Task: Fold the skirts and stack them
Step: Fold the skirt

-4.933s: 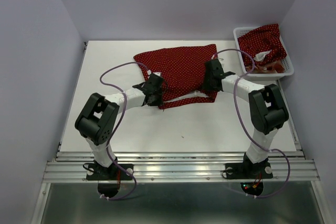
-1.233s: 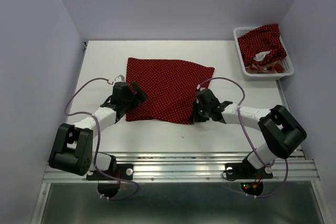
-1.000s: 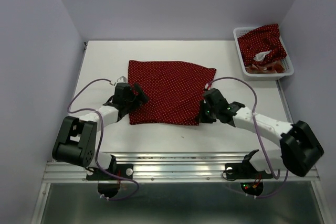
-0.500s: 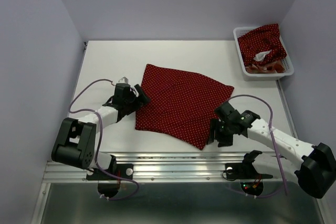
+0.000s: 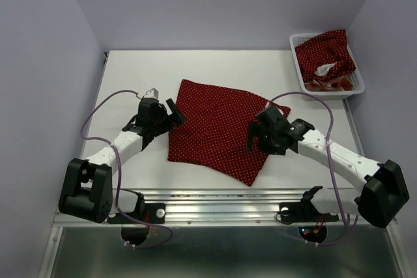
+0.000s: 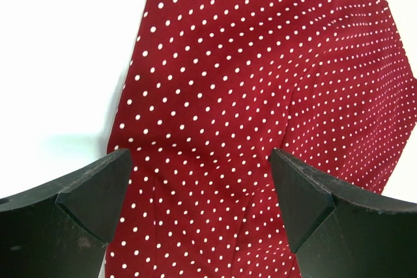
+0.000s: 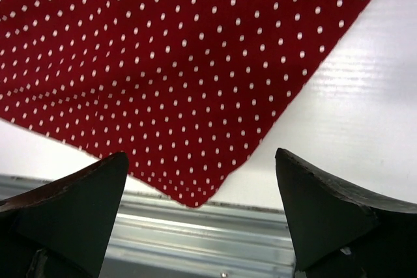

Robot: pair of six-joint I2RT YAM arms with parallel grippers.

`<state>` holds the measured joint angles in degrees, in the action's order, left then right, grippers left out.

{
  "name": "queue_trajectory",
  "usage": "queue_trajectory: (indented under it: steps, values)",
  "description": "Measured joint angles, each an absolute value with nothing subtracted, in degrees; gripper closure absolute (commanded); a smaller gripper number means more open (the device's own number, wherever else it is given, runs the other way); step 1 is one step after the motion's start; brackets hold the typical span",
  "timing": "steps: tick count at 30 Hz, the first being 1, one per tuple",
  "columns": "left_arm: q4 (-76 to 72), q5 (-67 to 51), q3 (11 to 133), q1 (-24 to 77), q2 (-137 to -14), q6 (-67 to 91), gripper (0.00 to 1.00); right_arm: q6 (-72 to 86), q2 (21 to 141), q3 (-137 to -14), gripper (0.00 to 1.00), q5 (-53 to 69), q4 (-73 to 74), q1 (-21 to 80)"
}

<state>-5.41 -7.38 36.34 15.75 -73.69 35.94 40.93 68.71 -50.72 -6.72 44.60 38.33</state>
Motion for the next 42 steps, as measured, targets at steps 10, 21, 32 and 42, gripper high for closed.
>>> queue_trajectory:
  steps: [10, 21, 32, 42]
  values:
    - [-5.54, -8.43, 38.41, 18.90, -80.16, 34.70, 0.01, 38.39, 82.83, -50.35, 0.00, -7.92, 32.80, 30.76]
    - [-8.62, -9.37, 37.52, 24.23, -84.58, 37.08, 0.01, 28.62, 100.62, -61.52, 0.00, -8.29, 29.45, 25.76]
    - [-7.77, -11.11, 24.40, 44.71, -68.64, 52.51, 0.01, 7.27, 127.09, -99.46, 0.00, 1.21, 29.41, 24.64]
    - [5.52, -1.02, 34.00, 47.07, -62.89, 53.71, 0.01, -4.99, 124.14, -101.54, 0.00, 12.64, 28.97, 24.73]
